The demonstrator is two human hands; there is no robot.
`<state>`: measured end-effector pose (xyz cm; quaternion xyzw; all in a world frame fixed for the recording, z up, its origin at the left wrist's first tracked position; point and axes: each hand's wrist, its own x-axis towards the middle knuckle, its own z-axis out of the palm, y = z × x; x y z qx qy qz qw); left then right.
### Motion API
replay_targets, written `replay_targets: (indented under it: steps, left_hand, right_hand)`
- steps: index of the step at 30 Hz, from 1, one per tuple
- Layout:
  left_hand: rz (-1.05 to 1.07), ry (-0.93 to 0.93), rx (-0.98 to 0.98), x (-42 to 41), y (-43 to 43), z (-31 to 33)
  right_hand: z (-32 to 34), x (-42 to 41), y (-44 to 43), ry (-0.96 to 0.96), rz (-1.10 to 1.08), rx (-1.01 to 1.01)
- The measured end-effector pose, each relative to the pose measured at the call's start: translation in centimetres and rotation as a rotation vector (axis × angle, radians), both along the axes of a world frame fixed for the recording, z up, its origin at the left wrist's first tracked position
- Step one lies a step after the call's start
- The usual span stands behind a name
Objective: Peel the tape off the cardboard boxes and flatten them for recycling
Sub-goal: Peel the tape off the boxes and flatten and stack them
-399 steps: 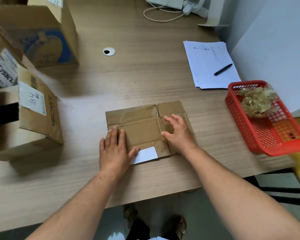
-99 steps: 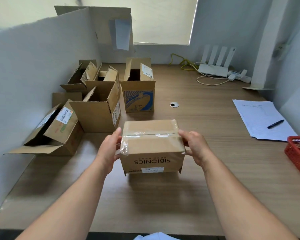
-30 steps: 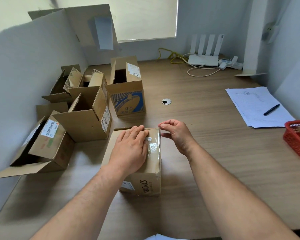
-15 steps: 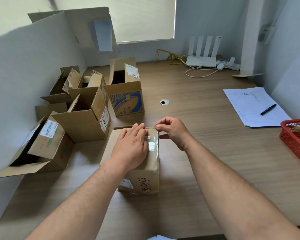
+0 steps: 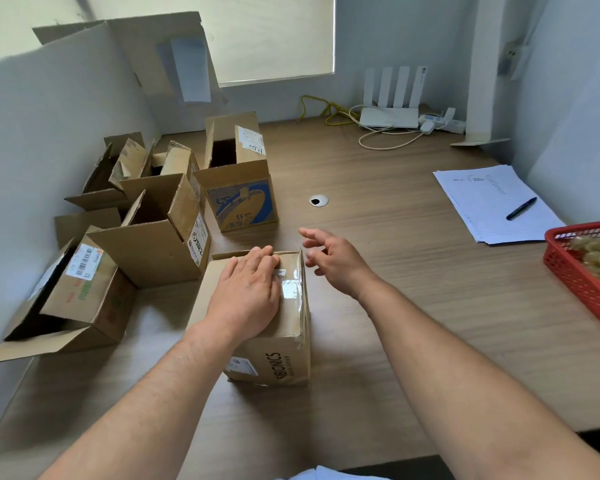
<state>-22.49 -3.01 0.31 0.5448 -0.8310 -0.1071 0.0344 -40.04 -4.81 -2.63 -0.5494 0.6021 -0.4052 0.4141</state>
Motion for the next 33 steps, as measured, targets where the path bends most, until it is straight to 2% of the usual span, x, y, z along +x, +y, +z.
replay_targets:
  steps: [11,13,17,20,24,27,33]
  left_hand:
    - [0.003,-0.017,-0.014,0.2,0.4,0.0]
    - [0.006,-0.012,-0.014,0.3,0.4,0.0]
    - [0.02,0.002,-0.005,0.1,0.2,0.0]
    - [0.026,0.013,-0.008,0.0,0.1,-0.1]
    - [0.035,0.02,-0.015,-0.1,0.2,-0.2]
    - [0.044,0.033,-0.014,0.0,0.1,-0.2]
    - [0.058,0.036,0.008,-0.3,0.0,-0.2]
  right_hand:
    - [1.9,-0.2,-0.8,0.353,0.115,-0.047]
    - [2.1,-0.1,-0.9,0.477,0.13,-0.07]
    - [1.5,-0.2,0.3,0.645,0.058,-0.112]
    - [1.2,-0.3,2.4,0.525,-0.03,-0.219]
    - [1.1,0.1,4.6,0.144,-0.102,-0.26]
    - [1.3,0.2,5.5,-0.067,-0.16,-0.262]
    - [0.7,-0.7,6.3,-0.188,-0.332,-0.257]
